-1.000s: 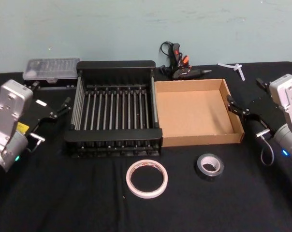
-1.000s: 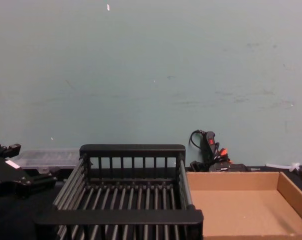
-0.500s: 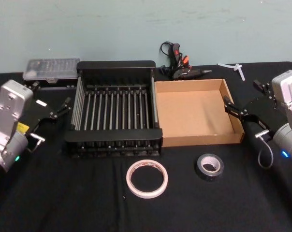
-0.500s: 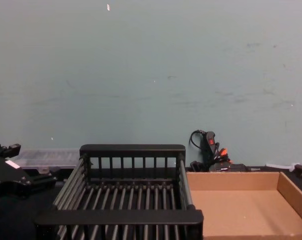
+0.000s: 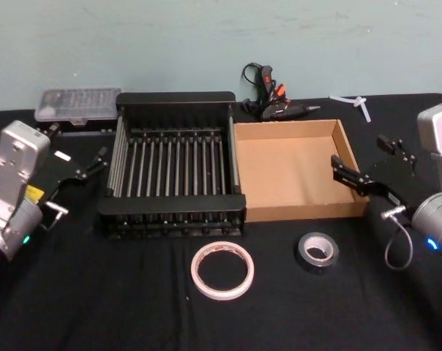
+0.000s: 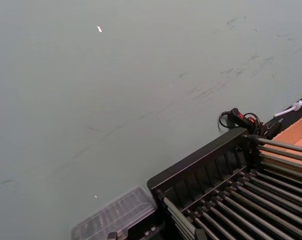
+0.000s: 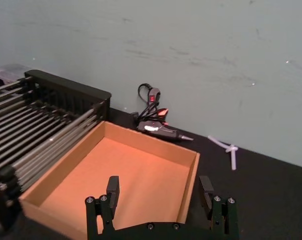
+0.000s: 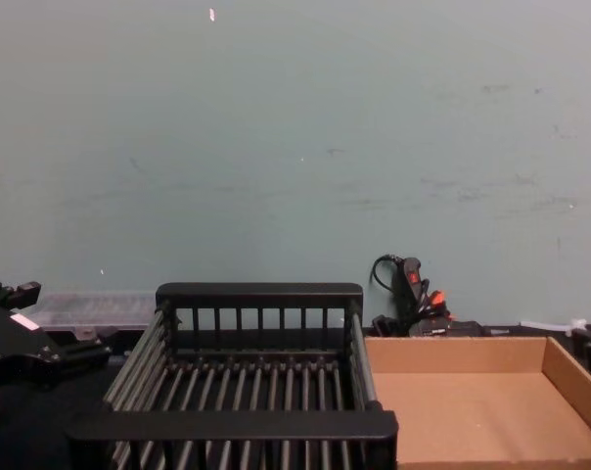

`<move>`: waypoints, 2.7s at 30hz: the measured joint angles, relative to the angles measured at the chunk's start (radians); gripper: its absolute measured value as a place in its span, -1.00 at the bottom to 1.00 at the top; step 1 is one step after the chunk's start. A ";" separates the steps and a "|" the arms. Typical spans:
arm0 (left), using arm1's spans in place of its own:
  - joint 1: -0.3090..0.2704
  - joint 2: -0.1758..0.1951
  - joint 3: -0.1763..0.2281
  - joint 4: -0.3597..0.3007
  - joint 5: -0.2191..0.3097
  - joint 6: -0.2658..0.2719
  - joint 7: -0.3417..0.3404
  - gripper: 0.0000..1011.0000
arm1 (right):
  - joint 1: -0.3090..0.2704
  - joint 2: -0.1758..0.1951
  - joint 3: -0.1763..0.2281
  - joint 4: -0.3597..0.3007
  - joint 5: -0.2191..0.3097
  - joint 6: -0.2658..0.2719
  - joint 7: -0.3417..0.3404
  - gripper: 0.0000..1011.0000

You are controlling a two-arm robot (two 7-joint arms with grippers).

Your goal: Pick up the white tape and place it into the black box , Pick up the silver tape and place it into the brown box.

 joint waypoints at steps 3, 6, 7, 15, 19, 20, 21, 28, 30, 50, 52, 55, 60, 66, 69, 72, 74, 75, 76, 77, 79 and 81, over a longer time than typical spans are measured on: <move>0.000 0.000 0.000 0.000 0.000 0.000 0.000 0.98 | -0.027 0.000 0.013 -0.046 0.008 0.043 0.000 0.98; 0.000 0.000 0.000 0.000 0.000 0.000 0.000 0.98 | -0.045 0.000 0.023 -0.070 0.020 0.074 0.001 0.98; 0.000 0.000 0.000 0.000 0.000 0.000 0.000 0.98 | -0.050 -0.001 0.026 -0.078 0.024 0.084 0.002 0.98; 0.000 0.000 0.000 0.000 0.000 0.000 0.000 0.98 | -0.098 -0.002 0.042 -0.128 0.048 0.178 0.025 0.98; 0.000 0.000 0.000 0.000 0.000 0.000 0.000 0.98 | -0.115 -0.004 0.045 -0.138 0.053 0.210 0.035 0.98; 0.000 0.000 0.000 0.000 0.000 0.000 0.000 0.98 | -0.121 -0.005 0.046 -0.141 0.054 0.224 0.040 0.98; 0.000 0.000 0.000 0.000 0.000 0.000 0.000 0.98 | -0.123 -0.005 0.046 -0.142 0.054 0.231 0.042 0.98; 0.000 0.000 0.000 0.000 0.000 0.000 0.000 0.98 | -0.139 -0.007 0.047 -0.148 0.056 0.291 0.057 0.98; 0.000 0.000 0.000 0.000 0.000 0.000 0.000 0.98 | -0.141 -0.008 0.047 -0.149 0.055 0.313 0.060 0.98; 0.000 0.000 0.000 0.000 0.000 0.000 0.000 0.98 | -0.128 -0.018 0.045 -0.130 0.016 0.401 0.104 0.98; 0.000 0.000 0.000 0.000 0.000 0.000 0.000 0.98 | -0.126 -0.020 0.045 -0.127 0.013 0.404 0.107 0.98; 0.000 0.000 0.000 0.000 0.000 0.000 0.000 0.98 | -0.123 -0.028 0.046 -0.118 0.006 0.409 0.114 0.98; 0.000 0.000 0.000 0.000 0.000 0.000 0.000 0.98 | -0.118 -0.037 0.048 -0.104 -0.004 0.411 0.120 0.98; 0.000 0.000 0.000 0.000 0.000 0.000 0.000 0.98 | -0.109 -0.048 0.051 -0.085 -0.021 0.415 0.128 0.98; 0.000 0.000 0.000 0.000 0.000 0.000 0.000 0.98 | -0.107 -0.053 0.051 -0.080 -0.025 0.415 0.132 0.98; 0.000 0.000 0.000 0.000 0.000 0.000 0.000 0.98 | -0.104 -0.061 0.052 -0.073 -0.032 0.415 0.141 0.98; 0.000 0.000 0.000 0.000 0.000 0.000 0.000 0.98 | -0.103 -0.066 0.053 -0.071 -0.036 0.415 0.145 0.98; 0.000 0.000 0.000 0.000 0.000 0.000 0.000 0.98 | -0.103 -0.066 0.053 -0.071 -0.036 0.415 0.145 0.98; 0.000 0.000 0.000 0.000 0.000 0.000 0.000 0.98 | -0.103 -0.068 0.054 -0.070 -0.039 0.415 0.147 0.98; 0.000 0.000 0.000 0.000 0.000 0.000 0.000 0.98 | -0.103 -0.069 0.055 -0.069 -0.041 0.415 0.148 0.98; 0.000 0.000 0.000 0.000 0.000 0.000 0.000 0.98 | -0.102 -0.072 0.055 -0.068 -0.045 0.415 0.150 0.98; 0.000 0.000 0.000 0.000 0.000 0.000 0.000 0.98 | -0.102 -0.072 0.056 -0.068 -0.045 0.415 0.151 0.98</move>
